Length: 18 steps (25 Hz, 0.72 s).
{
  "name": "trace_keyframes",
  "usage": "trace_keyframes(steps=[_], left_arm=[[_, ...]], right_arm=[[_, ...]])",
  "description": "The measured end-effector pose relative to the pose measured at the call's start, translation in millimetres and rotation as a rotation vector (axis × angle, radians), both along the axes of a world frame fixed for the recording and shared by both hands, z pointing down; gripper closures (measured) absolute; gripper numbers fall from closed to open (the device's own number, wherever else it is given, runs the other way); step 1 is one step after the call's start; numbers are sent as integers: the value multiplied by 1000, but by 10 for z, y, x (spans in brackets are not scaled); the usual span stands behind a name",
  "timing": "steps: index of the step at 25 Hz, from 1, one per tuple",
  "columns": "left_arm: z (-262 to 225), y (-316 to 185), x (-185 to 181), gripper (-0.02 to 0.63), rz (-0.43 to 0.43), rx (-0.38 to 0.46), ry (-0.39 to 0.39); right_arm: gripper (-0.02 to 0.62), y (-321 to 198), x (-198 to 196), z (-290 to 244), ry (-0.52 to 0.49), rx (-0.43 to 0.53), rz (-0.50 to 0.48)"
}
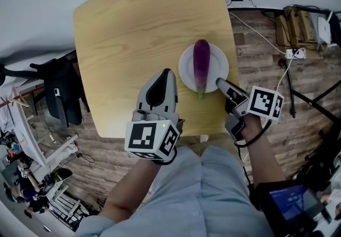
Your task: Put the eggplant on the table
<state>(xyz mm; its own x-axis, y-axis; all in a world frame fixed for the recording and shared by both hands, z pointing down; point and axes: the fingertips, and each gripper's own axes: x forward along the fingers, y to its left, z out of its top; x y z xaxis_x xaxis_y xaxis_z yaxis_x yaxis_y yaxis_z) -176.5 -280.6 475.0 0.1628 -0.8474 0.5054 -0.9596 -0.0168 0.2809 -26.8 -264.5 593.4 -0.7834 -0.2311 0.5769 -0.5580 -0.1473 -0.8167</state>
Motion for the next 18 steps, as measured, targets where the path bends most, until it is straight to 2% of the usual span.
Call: trace_keyframes(steps=[12, 18], left_arm=[[-73, 37, -80, 600, 5, 22, 20], [-190, 142, -129, 600, -16, 48, 12]], right_arm=[[457, 203, -133, -47, 122, 78, -316], [456, 319, -115, -98, 108, 98, -322]])
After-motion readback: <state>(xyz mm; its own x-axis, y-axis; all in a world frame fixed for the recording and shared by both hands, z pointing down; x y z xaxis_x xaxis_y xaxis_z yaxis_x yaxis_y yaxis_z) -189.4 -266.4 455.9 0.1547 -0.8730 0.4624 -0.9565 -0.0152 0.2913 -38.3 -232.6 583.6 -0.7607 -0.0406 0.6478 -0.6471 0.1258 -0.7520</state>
